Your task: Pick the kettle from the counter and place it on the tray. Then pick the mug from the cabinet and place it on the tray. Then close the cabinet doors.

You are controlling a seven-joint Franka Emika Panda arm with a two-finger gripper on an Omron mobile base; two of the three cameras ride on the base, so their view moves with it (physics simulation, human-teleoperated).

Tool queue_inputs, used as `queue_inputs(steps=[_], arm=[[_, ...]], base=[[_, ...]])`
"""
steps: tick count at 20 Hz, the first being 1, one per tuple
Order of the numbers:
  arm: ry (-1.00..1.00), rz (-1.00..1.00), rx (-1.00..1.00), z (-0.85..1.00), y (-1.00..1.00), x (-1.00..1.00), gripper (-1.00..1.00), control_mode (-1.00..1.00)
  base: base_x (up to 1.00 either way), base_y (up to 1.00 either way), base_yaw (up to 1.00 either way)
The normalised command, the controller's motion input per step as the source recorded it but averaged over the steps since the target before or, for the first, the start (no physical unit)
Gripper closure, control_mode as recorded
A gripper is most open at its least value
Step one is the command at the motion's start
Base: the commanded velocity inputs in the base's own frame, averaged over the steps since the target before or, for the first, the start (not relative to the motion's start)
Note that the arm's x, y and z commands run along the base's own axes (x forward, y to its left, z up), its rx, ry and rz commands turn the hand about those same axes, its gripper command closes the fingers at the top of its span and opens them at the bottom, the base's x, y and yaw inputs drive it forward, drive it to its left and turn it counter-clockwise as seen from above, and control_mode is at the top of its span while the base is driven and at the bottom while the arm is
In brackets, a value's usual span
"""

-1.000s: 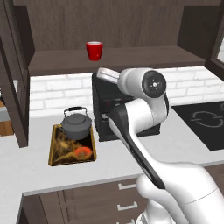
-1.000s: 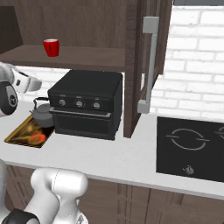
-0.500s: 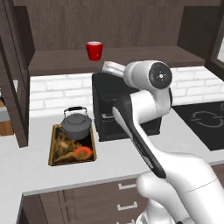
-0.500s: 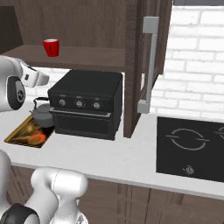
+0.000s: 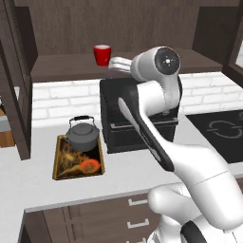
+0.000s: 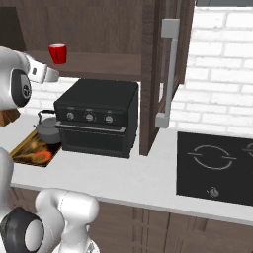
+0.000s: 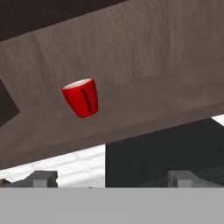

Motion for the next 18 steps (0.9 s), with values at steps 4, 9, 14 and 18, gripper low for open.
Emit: queue_inputs(steps=[4, 9, 14, 18], arm=[[0.0, 0.0, -0.1, 0.26, 0.12, 0.02, -1.0, -1.0], [-0.02, 0.03, -0.08, 0.12, 0.2, 0.2, -1.0, -1.0], [0.0, 0.07, -0.09, 0.15, 0.2, 0.37, -1.0, -1.0], [0.0, 0.08, -0.03, 0.03, 0.01, 0.41, -1.0, -1.0]], base=[[0.0, 0.0, 0.0], [0.0, 0.0, 0.0], [0.0, 0.0, 0.0], [0.0, 0.0, 0.0]])
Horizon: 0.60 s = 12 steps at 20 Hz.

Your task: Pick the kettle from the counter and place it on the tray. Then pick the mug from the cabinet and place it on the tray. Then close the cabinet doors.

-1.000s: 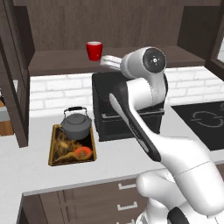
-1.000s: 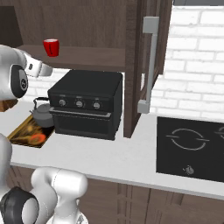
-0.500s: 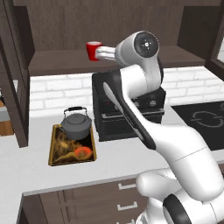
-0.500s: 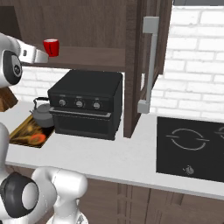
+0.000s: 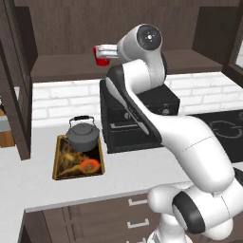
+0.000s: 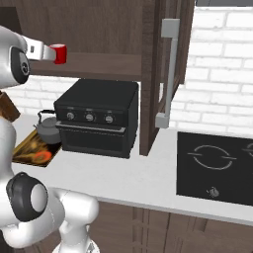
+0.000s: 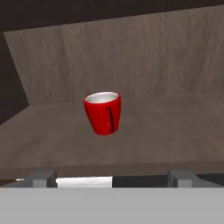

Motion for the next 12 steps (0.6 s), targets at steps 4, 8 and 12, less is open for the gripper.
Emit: queue_inputs(steps=[4, 8, 12], arm=[[-0.02, 0.07, -0.04, -0.03, 0.0, 0.38, -1.0, -1.0], [-0.07, 0.08, -0.05, -0.12, 0.0, 0.28, -1.0, -1.0], [-0.03, 0.1, -0.01, 0.0, 0.0, 0.33, -1.0, -1.0]], base=[[0.0, 0.0, 0.0], [0.0, 0.0, 0.0], [0.0, 0.0, 0.0]])
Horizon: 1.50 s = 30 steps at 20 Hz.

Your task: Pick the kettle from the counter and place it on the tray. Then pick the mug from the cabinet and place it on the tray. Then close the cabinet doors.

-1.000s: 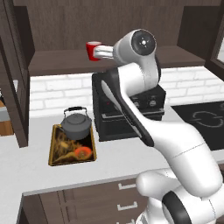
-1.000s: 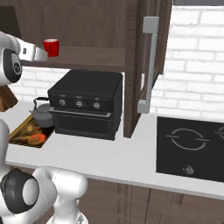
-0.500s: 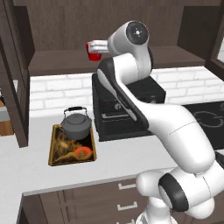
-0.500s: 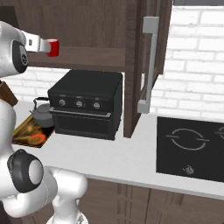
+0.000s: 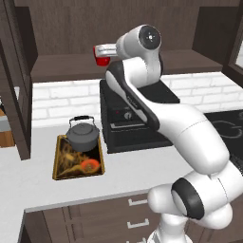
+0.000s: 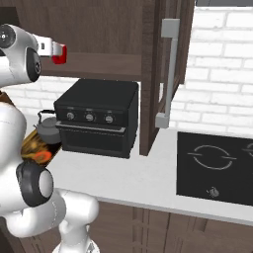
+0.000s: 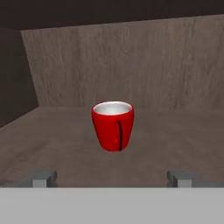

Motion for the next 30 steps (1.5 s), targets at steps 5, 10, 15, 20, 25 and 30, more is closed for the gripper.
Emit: queue_inputs(steps=[5, 10, 15, 20, 25, 30], arm=[[0.0, 0.11, -0.02, 0.0, 0.0, 0.36, -1.0, -1.0], [-0.03, 0.09, 0.0, 0.0, -0.04, 0.29, -1.0, -1.0], [-0.01, 0.07, 0.0, 0.0, -0.02, 0.2, -1.0, -1.0], [0.0, 0.06, 0.0, -0.01, -0.01, 0.27, -1.0, -1.0], [0.0, 0.06, 0.0, -0.03, -0.01, 0.26, -1.0, -1.0], [0.0, 0.02, 0.0, -0.09, 0.0, 0.28, -1.0, -1.0]], base=[[0.0, 0.0, 0.0], [0.0, 0.0, 0.0], [0.0, 0.0, 0.0], [0.0, 0.0, 0.0], [0.0, 0.0, 0.0], [0.0, 0.0, 0.0]])
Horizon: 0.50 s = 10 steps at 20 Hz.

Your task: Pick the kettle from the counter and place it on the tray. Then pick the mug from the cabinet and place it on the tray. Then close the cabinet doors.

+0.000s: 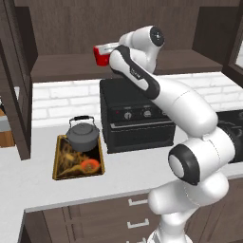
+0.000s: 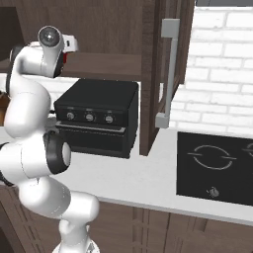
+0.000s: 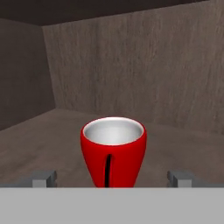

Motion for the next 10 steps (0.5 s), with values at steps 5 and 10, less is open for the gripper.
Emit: queue_inputs(steps=[5, 10], arm=[[0.0, 0.0, 0.0, -0.15, 0.03, 0.27, -1.0, -1.0], [0.0, 0.0, 0.0, -0.05, 0.26, 0.05, -1.0, -1.0]], base=[[0.0, 0.0, 0.0], [0.0, 0.0, 0.0]])
